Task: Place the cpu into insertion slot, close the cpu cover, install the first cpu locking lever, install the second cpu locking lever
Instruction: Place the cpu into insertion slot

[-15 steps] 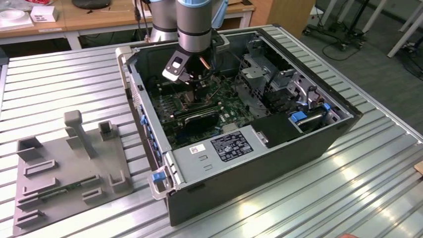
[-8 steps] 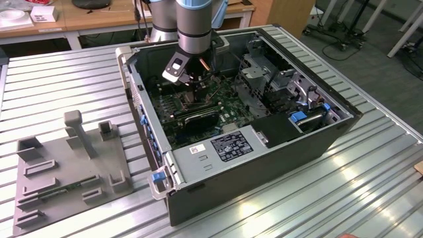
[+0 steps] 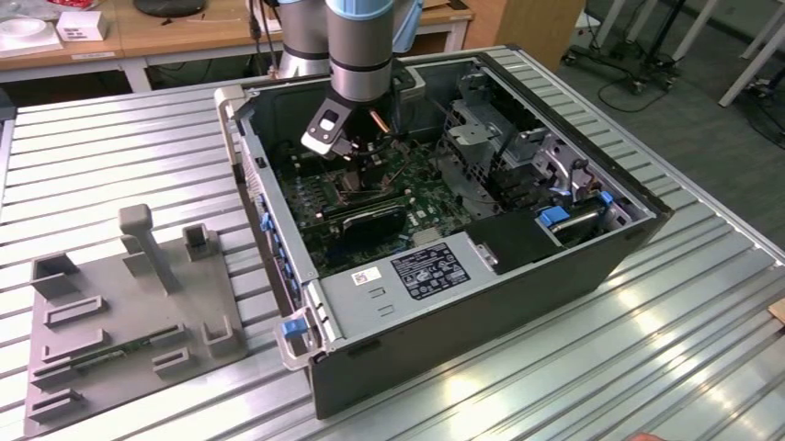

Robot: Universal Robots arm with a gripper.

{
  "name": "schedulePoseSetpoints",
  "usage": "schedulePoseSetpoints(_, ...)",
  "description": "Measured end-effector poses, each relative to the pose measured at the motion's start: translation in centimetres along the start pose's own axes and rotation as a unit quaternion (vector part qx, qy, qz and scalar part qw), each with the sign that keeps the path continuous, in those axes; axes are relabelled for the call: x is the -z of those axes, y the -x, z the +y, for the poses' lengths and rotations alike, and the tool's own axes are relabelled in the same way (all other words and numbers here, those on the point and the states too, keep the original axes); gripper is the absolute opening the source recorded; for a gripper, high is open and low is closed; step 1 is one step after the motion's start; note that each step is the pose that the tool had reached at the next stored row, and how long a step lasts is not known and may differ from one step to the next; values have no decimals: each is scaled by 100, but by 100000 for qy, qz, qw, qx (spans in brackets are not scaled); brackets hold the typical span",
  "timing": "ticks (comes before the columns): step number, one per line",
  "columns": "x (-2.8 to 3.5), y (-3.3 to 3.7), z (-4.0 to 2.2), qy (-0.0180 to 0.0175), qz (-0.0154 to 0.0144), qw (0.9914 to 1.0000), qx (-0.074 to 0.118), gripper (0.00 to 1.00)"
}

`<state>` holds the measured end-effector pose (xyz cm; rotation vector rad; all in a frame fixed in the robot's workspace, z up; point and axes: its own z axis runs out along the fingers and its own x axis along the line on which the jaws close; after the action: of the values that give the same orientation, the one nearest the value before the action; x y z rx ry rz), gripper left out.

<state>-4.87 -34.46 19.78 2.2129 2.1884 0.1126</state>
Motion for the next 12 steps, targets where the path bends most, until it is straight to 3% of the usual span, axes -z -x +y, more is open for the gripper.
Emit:
schedulePoseSetpoints(2,-2,0,-1,2,138,100000,-8,54)
schedulePoseSetpoints(12,-8,1,-15,1,255,100000,-10,54)
